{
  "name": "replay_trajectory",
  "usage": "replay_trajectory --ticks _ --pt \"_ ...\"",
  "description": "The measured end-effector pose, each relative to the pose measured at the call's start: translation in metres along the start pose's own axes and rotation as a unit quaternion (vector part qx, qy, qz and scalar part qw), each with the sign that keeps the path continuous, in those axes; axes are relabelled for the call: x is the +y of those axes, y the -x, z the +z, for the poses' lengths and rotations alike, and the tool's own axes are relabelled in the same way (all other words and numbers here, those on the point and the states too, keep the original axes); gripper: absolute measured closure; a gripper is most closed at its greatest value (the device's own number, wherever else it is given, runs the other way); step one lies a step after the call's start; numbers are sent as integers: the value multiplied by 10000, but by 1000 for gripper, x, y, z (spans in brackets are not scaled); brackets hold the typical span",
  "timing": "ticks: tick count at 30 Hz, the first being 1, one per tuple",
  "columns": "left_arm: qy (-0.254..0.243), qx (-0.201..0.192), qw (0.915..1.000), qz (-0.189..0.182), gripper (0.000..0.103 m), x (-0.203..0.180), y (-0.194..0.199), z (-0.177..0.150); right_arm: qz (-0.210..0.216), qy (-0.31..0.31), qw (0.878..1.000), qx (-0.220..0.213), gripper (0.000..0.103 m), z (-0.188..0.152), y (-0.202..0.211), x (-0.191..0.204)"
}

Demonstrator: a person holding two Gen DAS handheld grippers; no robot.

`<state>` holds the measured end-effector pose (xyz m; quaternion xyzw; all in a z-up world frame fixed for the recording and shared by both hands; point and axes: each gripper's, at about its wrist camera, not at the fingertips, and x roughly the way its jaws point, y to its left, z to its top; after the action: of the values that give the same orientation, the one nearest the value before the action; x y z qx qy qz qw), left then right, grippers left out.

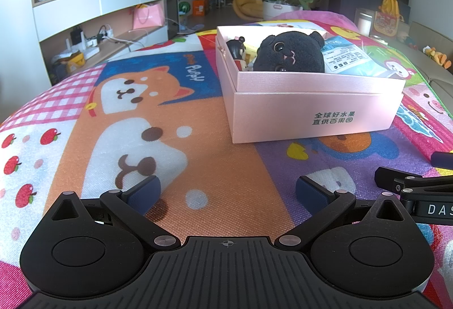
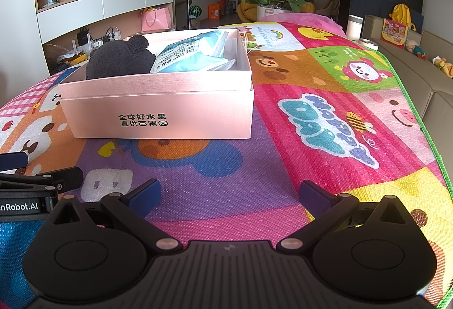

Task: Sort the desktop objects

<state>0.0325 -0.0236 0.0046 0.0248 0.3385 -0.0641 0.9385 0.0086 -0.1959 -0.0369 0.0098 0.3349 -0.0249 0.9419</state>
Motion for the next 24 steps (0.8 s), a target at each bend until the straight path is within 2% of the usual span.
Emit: replay_trajectory --ticks 24 --pt "-12 8 10000 -15 0 0 -2 2 1 1 10000 1 0 0 0 0"
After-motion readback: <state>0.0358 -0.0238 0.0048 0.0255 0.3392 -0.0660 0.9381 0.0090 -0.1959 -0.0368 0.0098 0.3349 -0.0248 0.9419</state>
